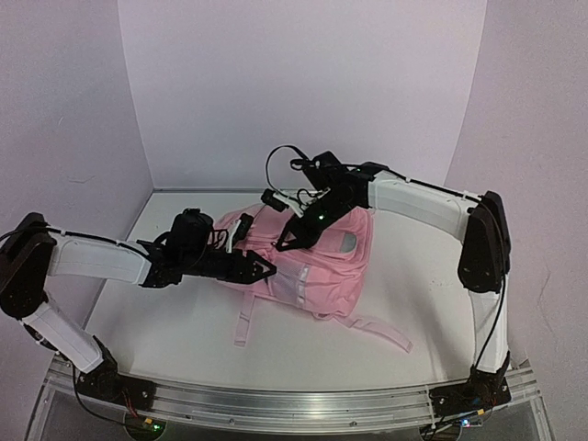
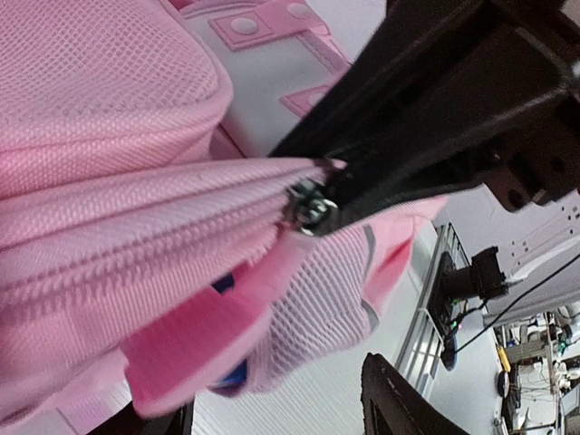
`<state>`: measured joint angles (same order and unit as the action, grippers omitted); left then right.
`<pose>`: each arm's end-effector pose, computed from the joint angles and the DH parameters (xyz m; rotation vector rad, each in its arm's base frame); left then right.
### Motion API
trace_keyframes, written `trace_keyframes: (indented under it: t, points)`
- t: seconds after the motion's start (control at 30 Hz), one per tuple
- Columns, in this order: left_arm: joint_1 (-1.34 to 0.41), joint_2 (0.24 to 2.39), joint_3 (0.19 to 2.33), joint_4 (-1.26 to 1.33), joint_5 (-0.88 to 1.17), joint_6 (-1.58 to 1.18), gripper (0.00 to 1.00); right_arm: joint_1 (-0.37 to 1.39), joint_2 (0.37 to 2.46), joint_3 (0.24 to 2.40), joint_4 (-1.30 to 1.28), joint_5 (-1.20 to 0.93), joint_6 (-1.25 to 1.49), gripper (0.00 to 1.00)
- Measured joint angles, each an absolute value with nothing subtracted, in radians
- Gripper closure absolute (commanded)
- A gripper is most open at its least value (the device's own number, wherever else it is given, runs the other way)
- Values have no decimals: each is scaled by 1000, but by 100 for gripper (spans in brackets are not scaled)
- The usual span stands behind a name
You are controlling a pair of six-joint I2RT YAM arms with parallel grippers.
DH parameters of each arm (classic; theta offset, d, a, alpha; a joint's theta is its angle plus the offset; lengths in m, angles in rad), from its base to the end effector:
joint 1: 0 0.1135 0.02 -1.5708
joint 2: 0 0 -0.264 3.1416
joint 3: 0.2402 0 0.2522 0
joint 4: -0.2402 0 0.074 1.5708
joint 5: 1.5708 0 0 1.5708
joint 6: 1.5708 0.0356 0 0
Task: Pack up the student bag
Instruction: Place the personal item in the student bag, then adjust the student bag at the center of the board.
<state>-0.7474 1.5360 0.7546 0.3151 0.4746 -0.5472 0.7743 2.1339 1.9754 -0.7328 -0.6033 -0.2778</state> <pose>0.2246 -0.2304 0.1999 0.5491 2.1679 -1.2487 0.3270 0.3481 0.2770 -1.4718 1.9951 0.9573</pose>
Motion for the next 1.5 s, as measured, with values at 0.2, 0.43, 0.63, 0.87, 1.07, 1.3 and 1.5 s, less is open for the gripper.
trace_keyframes:
  t: [0.2, 0.43, 0.63, 0.87, 1.07, 1.3, 1.5]
  points:
    - [-754, 1366, 845, 54, 390, -537, 17, 756, 1943, 1703, -671, -573, -465, 100]
    - [-558, 1451, 1190, -243, 333, -533, 8, 734, 1801, 1509, -723, -523, -689, 82]
    - [-502, 1811, 1569, -466, 367, -437, 2, 642, 1725, 1419, -822, -486, -787, 44]
    - [-493, 2206, 1913, -631, 516, -342, 3, 546, 1582, 1363, -948, -334, -771, 31]
    - [-502, 2303, 1912, -613, 698, -294, 18, 539, 1450, 1288, -1001, -203, -731, 34]
    - [-569, 2139, 1575, -442, 761, -259, 43, 489, 1512, 1200, -1018, -90, -708, 43]
    - [-684, 1916, 1261, -335, 747, -303, 49, 469, 1689, 1245, -1049, -23, -707, 44]
